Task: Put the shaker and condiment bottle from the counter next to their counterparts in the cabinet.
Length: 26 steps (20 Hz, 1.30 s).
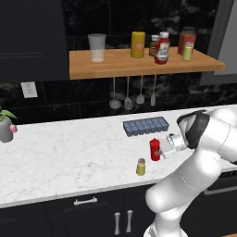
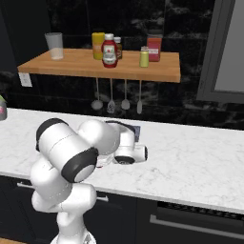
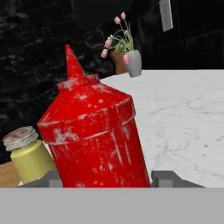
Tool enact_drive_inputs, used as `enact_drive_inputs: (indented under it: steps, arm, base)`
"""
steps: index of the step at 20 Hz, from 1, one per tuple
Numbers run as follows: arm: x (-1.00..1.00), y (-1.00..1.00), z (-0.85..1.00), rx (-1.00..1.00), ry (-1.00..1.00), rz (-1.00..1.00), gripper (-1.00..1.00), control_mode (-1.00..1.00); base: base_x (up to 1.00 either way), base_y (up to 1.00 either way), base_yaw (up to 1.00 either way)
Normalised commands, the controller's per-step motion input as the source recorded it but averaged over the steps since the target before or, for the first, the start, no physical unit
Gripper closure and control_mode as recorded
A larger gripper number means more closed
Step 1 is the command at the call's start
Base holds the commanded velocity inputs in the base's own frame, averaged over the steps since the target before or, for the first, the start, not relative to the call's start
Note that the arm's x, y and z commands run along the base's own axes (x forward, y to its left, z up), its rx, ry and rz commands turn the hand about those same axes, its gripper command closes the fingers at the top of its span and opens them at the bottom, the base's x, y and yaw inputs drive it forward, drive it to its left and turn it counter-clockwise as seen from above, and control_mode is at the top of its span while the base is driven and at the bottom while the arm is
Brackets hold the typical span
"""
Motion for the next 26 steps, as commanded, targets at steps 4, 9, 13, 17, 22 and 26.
enact_drive_inputs:
  steps: [4,9,13,17,22,26]
  arm:
    - [0.00,0.00,0.73,0.00,0.00,-0.26,1.00,-1.00]
    - [-0.06,0.00,0.88,0.01,0.01,-0.26,1.00,-1.00]
    - [-0.01,0.04,0.80,0.01,0.05,-0.34,1.00,-1.00]
    - [-0.04,0.27,0.73,0.00,0.03,-0.40,1.00,-1.00]
    - [-0.24,0.40,0.78,0.00,0.02,-0.39,1.00,-1.00]
    - [-0.46,0.32,0.79,0.02,0.01,-0.36,1.00,-1.00]
  base:
    - [0.00,0.00,0.00]
    - [0.00,0.00,0.00]
    - [0.00,0.00,0.00]
    - [0.00,0.00,0.00]
    - [0.00,0.00,0.00]
    - [0.00,0.00,0.00]
